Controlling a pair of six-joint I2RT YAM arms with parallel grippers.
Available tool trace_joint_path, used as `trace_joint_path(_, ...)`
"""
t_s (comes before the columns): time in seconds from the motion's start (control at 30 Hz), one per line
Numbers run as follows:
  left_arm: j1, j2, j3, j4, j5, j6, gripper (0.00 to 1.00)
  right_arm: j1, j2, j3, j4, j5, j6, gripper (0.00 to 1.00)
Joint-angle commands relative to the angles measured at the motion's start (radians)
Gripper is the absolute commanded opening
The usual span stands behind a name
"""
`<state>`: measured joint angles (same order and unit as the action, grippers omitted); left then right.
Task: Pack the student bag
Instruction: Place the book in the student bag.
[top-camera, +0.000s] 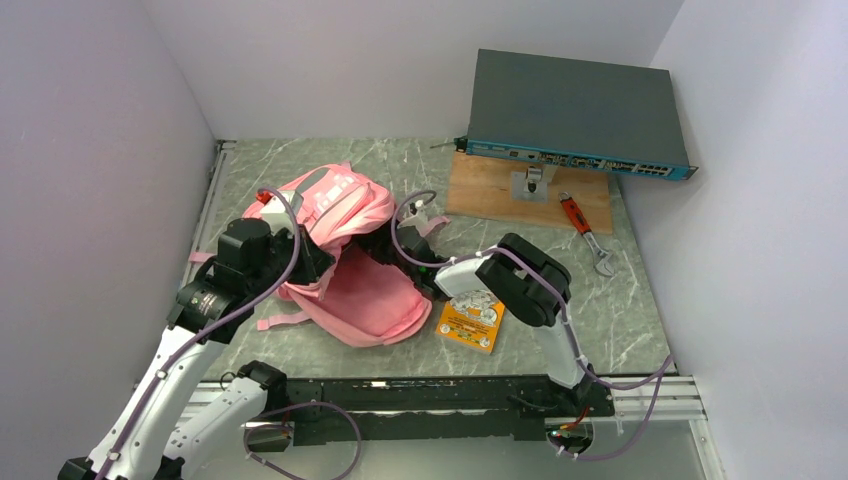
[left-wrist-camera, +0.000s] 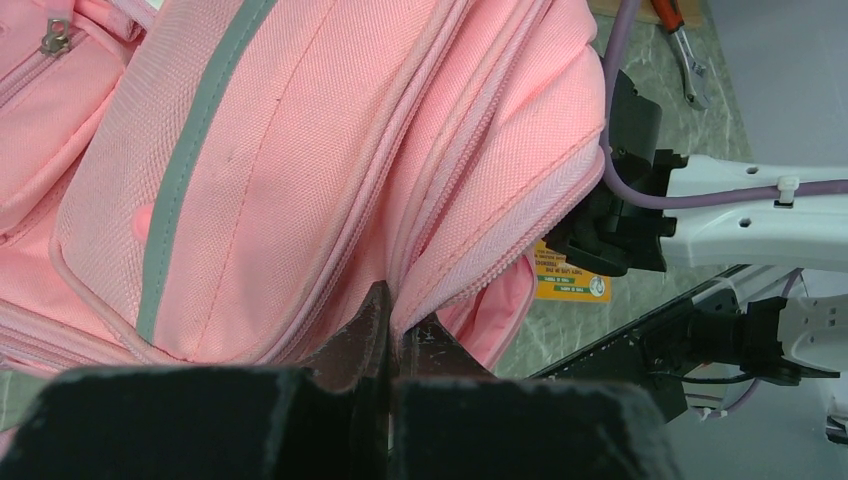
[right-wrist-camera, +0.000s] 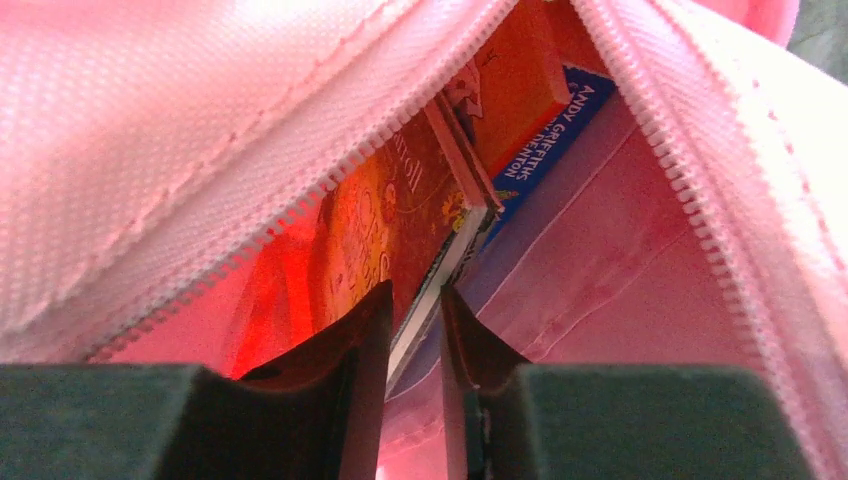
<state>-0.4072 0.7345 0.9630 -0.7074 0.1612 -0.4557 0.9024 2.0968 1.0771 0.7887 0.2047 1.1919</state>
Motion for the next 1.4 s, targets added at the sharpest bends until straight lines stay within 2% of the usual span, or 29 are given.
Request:
trace_joint_path(0.0,0.001,-0.035,0.042,0.113,0.01,-0.003,0.0,0.002,-0.028,0.022,0.065,0.019,0.003,0.31)
trace_joint_path(0.13,0.001,-0.039,0.04,0.114,0.006,-0.001,0.0,0.016,-0.089,-0.048,0.039,0.03,0.017,0.41)
trace_joint_path(0.23,0.001,-0.036,0.034,0.126,0.018,-0.008,0.0,0.018,-0.084,-0.067,0.054,0.006,0.034,0.45)
trace_joint_path(0.4,0.001,-0.029,0.041,0.124,0.029,-0.011,0.0,0.061,-0.06,-0.037,0.042,0.002,0.047,0.46)
trace_joint_path(0.63,0.001,-0.037,0.052,0.113,0.025,-0.012,0.0,0.11,0.017,0.098,-0.05,0.026,0.074,0.46)
trace_joint_path(0.8,0.001,-0.03,0.06,0.112,0.039,-0.019,0.0,0.111,0.078,0.201,-0.096,0.044,0.116,0.46)
trace_joint_path(1.2,0.001,-0.037,0.059,0.101,0.039,-0.017,0.0,0.06,0.12,0.308,-0.155,0.133,0.099,0.47)
trace_joint_path(1.37,0.001,-0.045,0.056,0.096,0.01,-0.005,0.0,0.057,-0.005,0.193,-0.106,0.109,0.001,0.48)
